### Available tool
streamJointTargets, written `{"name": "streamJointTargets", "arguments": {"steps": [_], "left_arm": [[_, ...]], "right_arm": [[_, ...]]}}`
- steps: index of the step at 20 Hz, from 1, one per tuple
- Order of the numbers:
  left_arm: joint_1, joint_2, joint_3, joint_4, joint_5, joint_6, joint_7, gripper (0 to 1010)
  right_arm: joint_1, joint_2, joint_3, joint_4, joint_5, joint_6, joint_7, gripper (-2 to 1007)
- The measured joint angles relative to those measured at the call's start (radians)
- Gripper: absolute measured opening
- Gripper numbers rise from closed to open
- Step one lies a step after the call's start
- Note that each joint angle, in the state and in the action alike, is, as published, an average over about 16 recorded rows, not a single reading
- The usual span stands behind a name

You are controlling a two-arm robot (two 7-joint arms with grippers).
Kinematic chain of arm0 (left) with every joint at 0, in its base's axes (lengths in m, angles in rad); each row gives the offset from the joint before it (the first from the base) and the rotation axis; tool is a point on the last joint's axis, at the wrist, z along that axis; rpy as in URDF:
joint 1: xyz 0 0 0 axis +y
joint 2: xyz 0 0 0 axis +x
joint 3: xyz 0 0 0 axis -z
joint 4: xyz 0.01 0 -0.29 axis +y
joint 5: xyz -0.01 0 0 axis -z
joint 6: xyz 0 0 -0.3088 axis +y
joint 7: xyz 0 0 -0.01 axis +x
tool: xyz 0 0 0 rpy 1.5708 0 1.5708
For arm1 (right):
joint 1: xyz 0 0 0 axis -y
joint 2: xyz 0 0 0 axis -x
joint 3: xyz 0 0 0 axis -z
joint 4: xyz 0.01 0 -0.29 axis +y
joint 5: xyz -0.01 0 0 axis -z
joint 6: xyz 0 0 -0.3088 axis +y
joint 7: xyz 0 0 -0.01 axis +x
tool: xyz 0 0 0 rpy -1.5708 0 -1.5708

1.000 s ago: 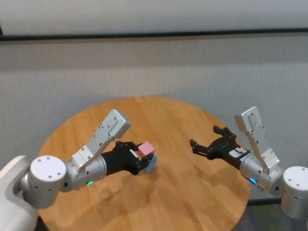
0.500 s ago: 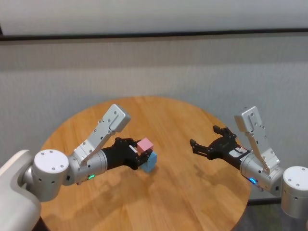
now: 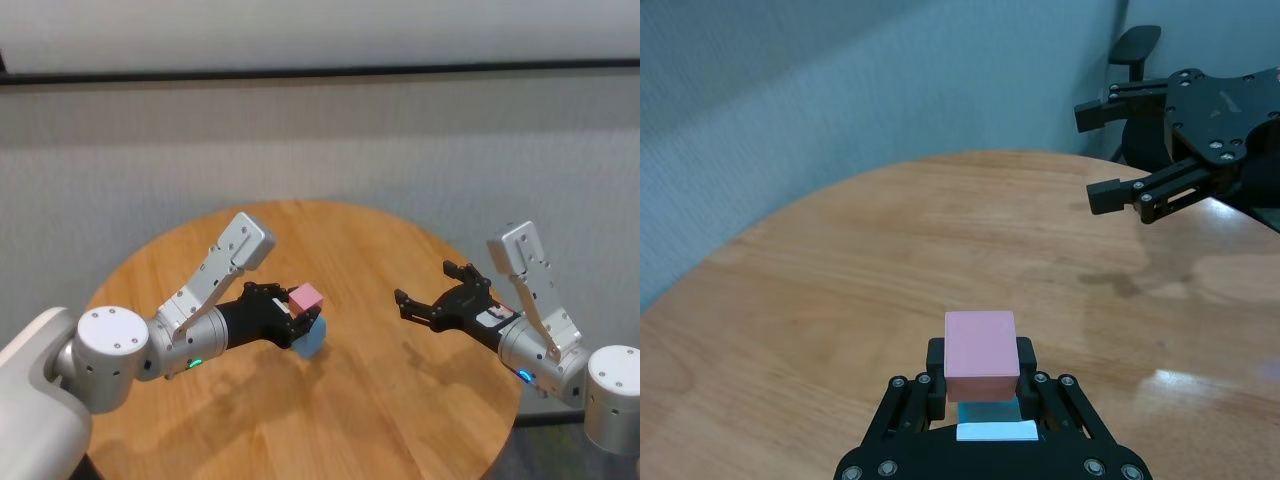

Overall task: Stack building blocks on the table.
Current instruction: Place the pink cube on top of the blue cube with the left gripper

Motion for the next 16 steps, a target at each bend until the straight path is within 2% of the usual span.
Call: {"name": "streamJointTargets", "arguments": {"steps": [16], "left_arm": [[0.003,-0.009,0.014,0.007,0.0,-0.001,0.004,395]], "right_arm": [[0.0,0.0,0.0,0.0,0.0,0.0,0.0,1000]]}}
